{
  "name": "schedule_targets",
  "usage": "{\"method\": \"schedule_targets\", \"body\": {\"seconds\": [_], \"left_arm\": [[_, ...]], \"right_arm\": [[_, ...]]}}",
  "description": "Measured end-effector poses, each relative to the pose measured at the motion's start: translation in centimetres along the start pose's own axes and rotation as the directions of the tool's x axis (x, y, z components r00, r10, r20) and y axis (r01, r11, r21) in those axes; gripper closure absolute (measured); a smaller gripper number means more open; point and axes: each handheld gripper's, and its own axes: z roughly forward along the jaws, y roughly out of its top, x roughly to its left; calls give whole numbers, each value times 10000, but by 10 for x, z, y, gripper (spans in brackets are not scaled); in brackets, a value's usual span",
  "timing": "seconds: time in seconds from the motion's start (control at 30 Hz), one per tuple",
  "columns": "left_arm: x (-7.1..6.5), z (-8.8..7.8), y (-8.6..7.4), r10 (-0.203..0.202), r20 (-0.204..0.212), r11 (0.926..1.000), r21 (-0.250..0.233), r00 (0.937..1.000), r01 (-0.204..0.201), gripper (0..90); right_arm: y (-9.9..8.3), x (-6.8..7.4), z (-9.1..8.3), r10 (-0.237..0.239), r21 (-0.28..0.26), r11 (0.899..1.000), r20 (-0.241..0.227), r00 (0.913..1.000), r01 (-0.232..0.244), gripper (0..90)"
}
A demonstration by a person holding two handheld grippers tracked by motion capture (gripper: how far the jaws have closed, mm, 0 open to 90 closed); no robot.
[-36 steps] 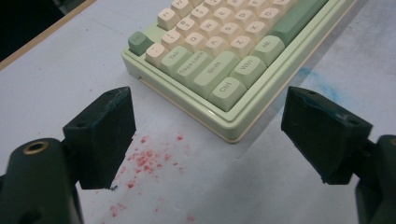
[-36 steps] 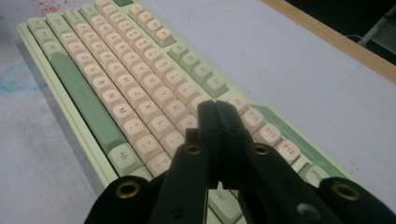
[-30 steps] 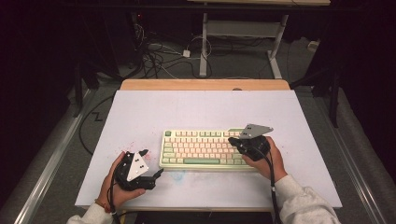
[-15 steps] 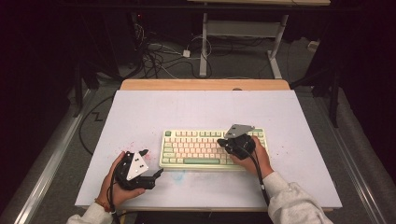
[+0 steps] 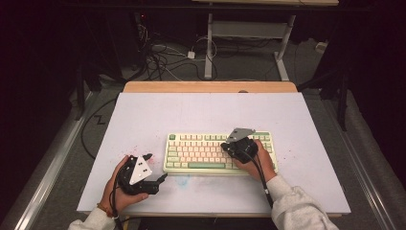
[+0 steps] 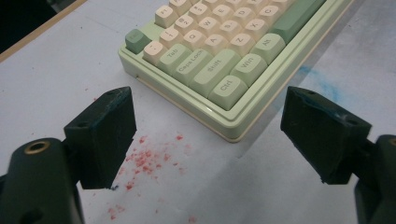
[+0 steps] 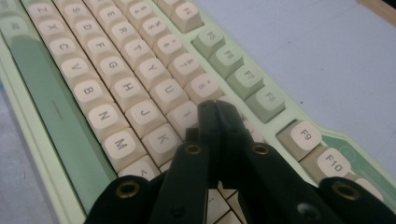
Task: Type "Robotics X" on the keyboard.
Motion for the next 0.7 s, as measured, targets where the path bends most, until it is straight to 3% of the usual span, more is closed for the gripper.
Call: {"method": "schedule_targets", "body": {"seconds": [0.13, 0.33, 0.7], "left_arm": [[-1, 0, 0, 33, 1, 10000, -5, 10000, -33, 168], [0, -1, 0, 41, -59, 10000, 38, 10000, -41, 168], [-3, 0, 0, 101, -71, 9998, 149, 9999, -100, 168]], "right_arm": [[2, 4, -1, -320, 229, 9992, 35, 9995, 319, 900], [5, 2, -19, -73, -625, 9980, -124, 9999, 66, 900], [6, 4, -42, -24, -1328, 9911, -166, 9999, 2, 900]]}}
